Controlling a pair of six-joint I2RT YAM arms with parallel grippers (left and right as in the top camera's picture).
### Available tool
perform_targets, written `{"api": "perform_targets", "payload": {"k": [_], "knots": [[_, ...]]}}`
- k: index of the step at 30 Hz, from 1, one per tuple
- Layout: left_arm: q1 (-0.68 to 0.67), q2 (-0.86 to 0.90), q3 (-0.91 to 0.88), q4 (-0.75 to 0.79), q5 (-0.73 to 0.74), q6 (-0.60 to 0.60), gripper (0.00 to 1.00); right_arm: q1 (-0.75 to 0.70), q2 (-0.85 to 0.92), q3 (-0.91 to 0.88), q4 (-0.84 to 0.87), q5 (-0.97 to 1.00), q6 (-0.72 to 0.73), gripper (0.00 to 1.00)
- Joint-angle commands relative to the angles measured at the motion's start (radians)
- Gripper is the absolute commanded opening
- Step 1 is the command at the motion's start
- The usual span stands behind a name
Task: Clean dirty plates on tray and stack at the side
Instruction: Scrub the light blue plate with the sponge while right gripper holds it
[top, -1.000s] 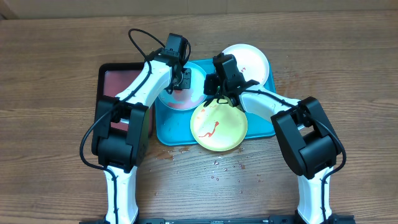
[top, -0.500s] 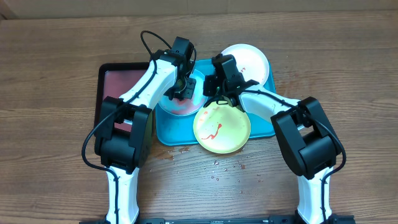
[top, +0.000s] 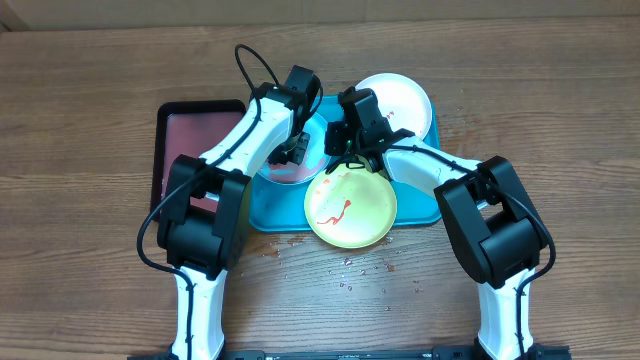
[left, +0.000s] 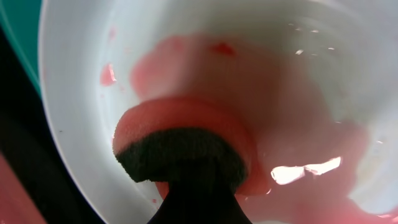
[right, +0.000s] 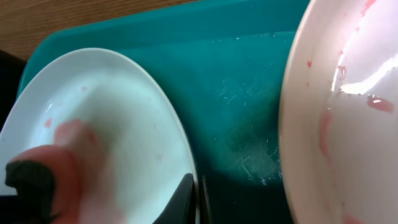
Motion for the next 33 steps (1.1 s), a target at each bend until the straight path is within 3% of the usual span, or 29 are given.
{"api": "perform_targets", "payload": {"k": [1, 20, 33], "knots": [[0.064, 0.05, -0.029, 0.018, -0.087, -0.03, 0.04, -0.002, 0.003, 0.022, 0.002, 0.003, 0.014, 0.04], [0.066, 0.05, -0.029, 0.307, 0.429, -0.03, 0.04, -0.002, 0.003, 0.022, -0.003, 0.003, 0.006, 0.04], [0.052, 0.055, -0.03, 0.338, 0.402, -0.03, 0.04, -0.002, 0.003, 0.021, -0.008, -0.031, -0.021, 0.04]]}}
